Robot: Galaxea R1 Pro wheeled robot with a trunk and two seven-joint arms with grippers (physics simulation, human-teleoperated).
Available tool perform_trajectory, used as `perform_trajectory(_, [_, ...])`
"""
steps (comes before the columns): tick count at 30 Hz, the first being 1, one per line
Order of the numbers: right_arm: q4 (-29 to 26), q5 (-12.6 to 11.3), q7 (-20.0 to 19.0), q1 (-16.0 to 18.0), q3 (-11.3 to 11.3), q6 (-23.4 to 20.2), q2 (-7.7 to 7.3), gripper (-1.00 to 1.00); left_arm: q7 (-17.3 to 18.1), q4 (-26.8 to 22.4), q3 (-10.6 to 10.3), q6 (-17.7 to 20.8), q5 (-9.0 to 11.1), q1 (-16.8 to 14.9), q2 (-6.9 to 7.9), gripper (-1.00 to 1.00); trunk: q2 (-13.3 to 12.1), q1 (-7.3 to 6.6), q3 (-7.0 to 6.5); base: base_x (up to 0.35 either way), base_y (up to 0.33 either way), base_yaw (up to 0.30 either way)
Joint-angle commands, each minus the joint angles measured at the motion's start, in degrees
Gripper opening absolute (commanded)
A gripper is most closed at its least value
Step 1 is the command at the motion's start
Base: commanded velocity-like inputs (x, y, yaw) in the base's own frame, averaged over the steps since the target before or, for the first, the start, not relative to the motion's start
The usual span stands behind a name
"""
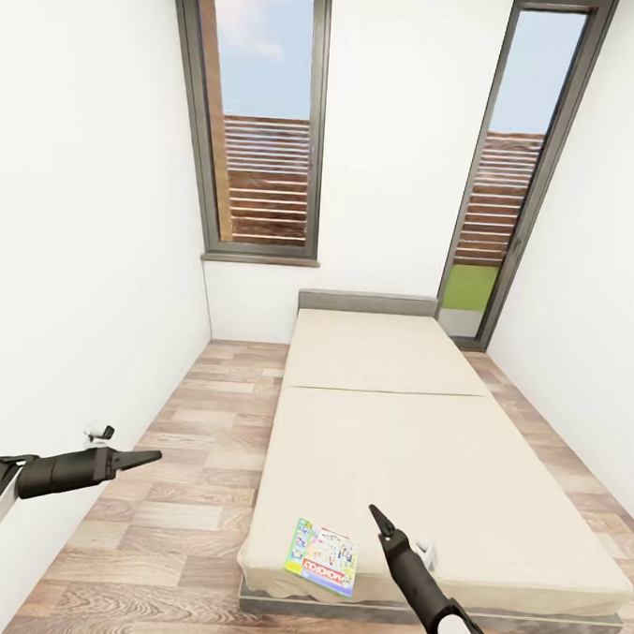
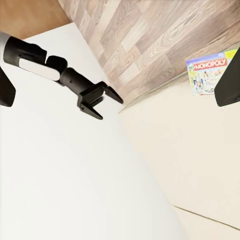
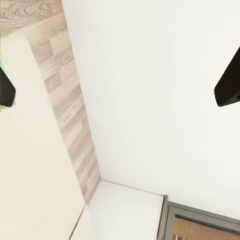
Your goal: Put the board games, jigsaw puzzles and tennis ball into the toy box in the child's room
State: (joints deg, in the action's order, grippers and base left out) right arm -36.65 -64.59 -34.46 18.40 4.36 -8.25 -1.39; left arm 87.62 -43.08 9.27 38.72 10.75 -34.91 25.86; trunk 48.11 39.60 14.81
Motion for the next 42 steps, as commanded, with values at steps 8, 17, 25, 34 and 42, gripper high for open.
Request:
perform_trajectory(8, [-0.84, -0.84, -2.67, 0.05, -0.1, -0.28, -0.02, 1.0, 0.11, 0.0, 0.12, 0.72, 0.13, -0.07, -0.09, 1.0, 0.06, 0.01, 0.08, 0.0, 0.0, 0.0])
perform_trajectory(17, [-0.85, -0.94, -3.06, 0.06, -0.11, -0.42, -0.02, 1.0, 0.02, -0.04, 0.13, 1.54, 0.15, -0.07, -0.11, 1.0, 0.06, 0.01, 0.08, 0.0, 0.0, 0.0])
perform_trajectory(25, [-0.8, -1.48, -2.35, 0.2, -0.5, -2.62, -0.02, 1.0, 0.01, -0.12, 0.14, 3.07, 0.17, -0.1, -0.01, 1.0, 0.06, 0.01, 0.08, 0.0, 0.0, 0.0])
perform_trajectory(34, [-1.12, -3.56, 1.97, 0.31, -2.85, -10.96, -0.05, 1.0, 0.0, -0.32, 0.2, 5.28, 0.26, -0.45, 0.01, 1.0, 0.06, 0.01, 0.08, 0.0, 0.0, 0.0])
perform_trajectory(42, [-1.31, -3.65, 3.75, 1.18, -3.99, -18.19, -0.91, 1.0, -0.19, -1.23, 0.43, 7.18, 0.18, -1.0, 0.06, 1.0, 0.06, 0.01, 0.08, 0.0, 0.0, 0.0])
